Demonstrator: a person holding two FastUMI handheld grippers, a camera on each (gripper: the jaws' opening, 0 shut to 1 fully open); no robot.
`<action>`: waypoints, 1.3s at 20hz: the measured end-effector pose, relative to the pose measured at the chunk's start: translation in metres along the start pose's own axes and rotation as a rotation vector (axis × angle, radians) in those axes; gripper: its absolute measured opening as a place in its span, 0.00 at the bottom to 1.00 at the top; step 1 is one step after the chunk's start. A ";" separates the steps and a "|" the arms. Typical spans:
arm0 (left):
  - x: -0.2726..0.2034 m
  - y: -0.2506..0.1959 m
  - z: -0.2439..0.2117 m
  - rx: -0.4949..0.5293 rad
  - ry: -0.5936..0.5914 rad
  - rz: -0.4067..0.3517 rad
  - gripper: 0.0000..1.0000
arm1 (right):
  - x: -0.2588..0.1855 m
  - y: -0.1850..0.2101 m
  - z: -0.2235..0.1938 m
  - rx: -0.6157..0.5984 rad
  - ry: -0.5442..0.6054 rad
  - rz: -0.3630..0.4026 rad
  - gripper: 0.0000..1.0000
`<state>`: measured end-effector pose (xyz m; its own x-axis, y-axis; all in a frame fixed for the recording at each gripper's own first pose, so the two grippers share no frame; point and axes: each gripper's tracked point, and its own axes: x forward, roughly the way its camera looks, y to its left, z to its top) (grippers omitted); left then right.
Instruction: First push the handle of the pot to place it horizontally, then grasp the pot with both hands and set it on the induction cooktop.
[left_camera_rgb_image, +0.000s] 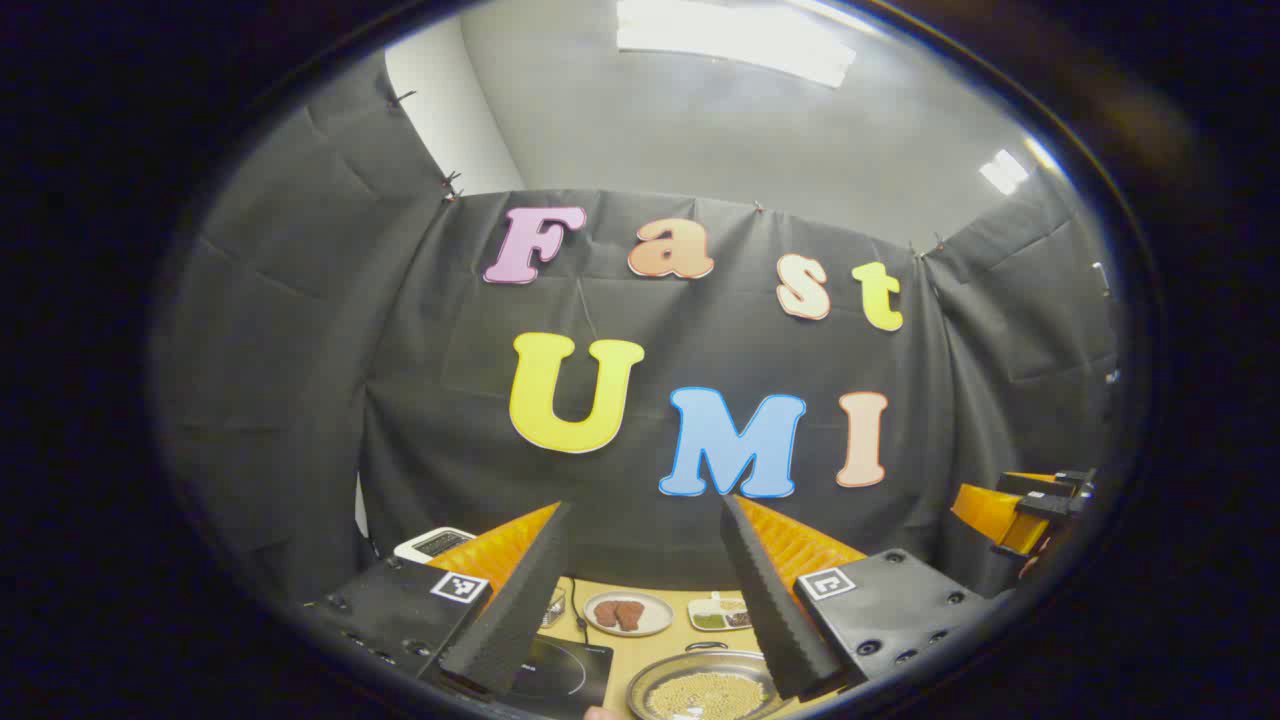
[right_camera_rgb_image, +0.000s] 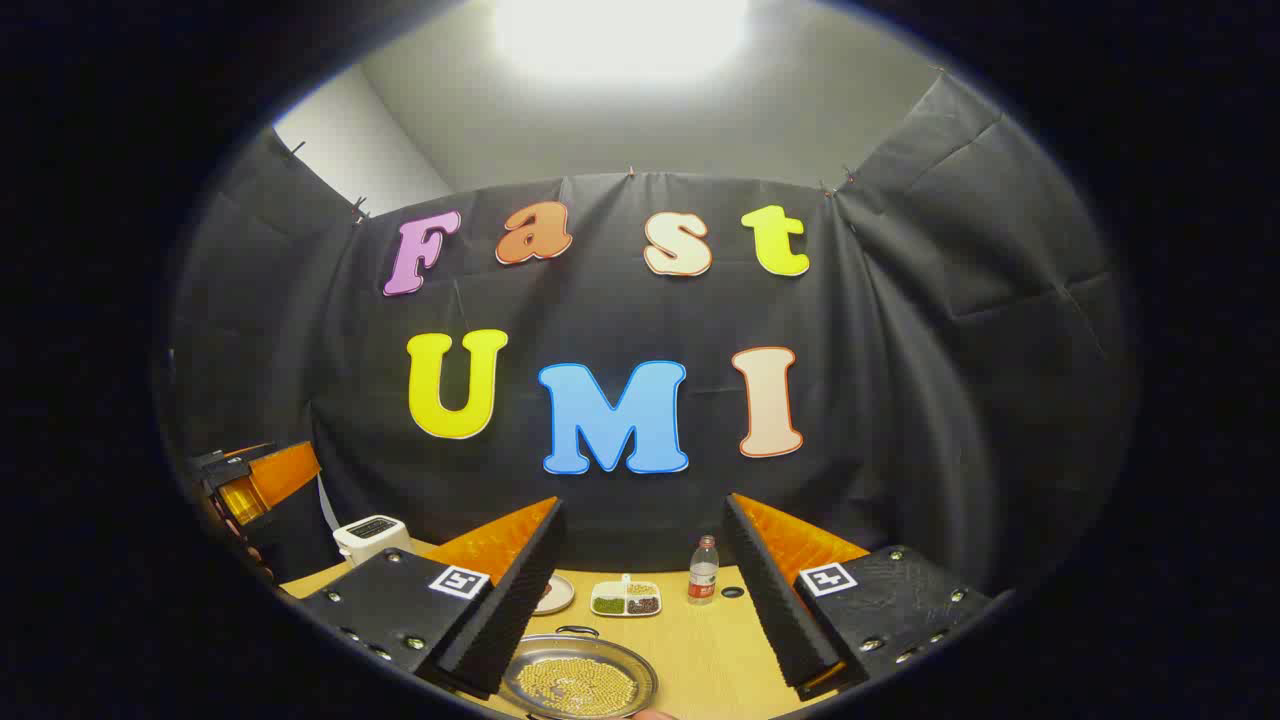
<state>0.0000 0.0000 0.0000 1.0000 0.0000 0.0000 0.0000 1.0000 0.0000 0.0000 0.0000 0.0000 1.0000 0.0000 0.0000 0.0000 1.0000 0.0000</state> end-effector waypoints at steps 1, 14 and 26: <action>-0.001 0.001 0.001 0.007 -0.006 0.008 0.97 | 0.001 -0.001 0.001 0.001 -0.004 0.002 0.97; -0.006 -0.023 0.007 0.040 -0.014 -0.026 0.99 | 0.000 -0.009 -0.002 0.005 0.000 0.007 0.97; -0.006 -0.033 -0.002 0.053 0.001 -0.028 0.99 | -0.001 -0.032 -0.012 0.019 0.015 -0.029 0.97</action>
<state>-0.0061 -0.0334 -0.0025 0.9996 -0.0276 -0.0016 0.0277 0.9982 0.0531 -0.0010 -0.0321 -0.0119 0.9995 -0.0289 -0.0150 0.0292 0.9994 0.0190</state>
